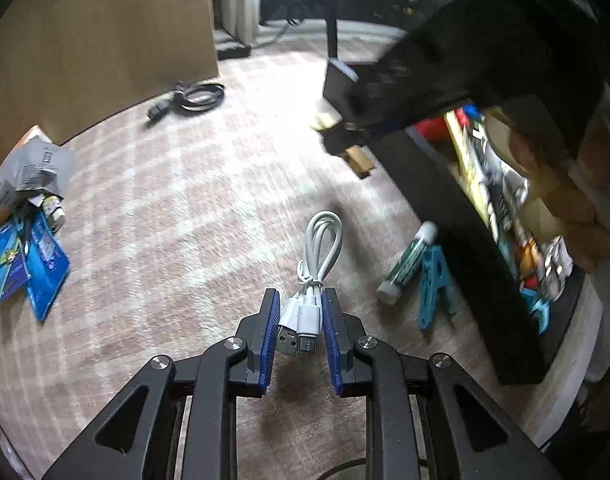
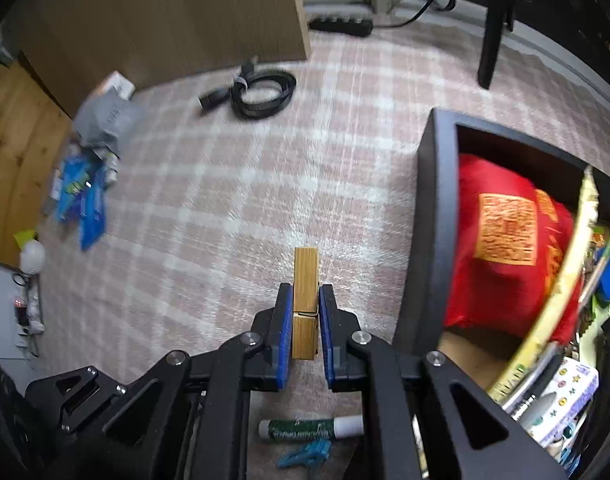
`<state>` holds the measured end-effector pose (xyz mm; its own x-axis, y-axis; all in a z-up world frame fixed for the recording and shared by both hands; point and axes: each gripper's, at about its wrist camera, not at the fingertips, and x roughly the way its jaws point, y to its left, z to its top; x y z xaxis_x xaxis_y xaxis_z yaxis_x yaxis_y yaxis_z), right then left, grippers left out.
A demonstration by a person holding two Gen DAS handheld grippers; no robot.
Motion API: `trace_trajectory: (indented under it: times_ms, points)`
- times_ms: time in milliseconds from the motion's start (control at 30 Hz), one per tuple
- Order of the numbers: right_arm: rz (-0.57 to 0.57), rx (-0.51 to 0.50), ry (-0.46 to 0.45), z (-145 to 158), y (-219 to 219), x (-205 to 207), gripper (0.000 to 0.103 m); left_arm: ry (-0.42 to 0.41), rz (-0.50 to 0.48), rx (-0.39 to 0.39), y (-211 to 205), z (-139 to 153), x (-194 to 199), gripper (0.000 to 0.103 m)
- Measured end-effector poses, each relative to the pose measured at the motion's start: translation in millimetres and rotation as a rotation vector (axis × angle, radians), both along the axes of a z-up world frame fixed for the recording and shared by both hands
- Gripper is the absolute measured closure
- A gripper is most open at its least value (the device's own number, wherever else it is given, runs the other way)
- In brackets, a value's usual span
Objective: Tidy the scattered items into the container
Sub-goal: 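Grasp the white USB cable with the left tool while the right tool grasps the wooden clothespin, then carry cable and clothespin over the black box and open both tools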
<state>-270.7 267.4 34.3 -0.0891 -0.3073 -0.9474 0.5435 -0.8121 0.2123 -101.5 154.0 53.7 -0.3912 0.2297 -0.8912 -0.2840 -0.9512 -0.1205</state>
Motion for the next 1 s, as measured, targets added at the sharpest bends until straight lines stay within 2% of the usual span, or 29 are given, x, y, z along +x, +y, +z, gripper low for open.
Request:
trace_trajectory:
  times_ms: [100, 200, 300, 700, 1000]
  points:
    - [-0.016, -0.037, 0.023, 19, 14, 0, 0.09, 0.01, 0.021, 0.037, -6, 14, 4, 0.083]
    - [-0.027, -0.046, 0.065, 36, 12, 4, 0.09, 0.032, 0.007, 0.057, 5, 22, -10, 0.083]
    - [-0.051, -0.055, 0.086, 50, 31, 4, 0.09, 0.041, -0.008, 0.071, 14, 27, -15, 0.083]
    - [-0.206, -0.028, 0.145, 72, 147, 11, 0.09, 0.07, -0.17, 0.115, 101, 57, -6, 0.083]
    - [-0.306, -0.015, 0.158, 76, 206, 20, 0.09, 0.077, -0.271, 0.131, 152, 70, 5, 0.083]
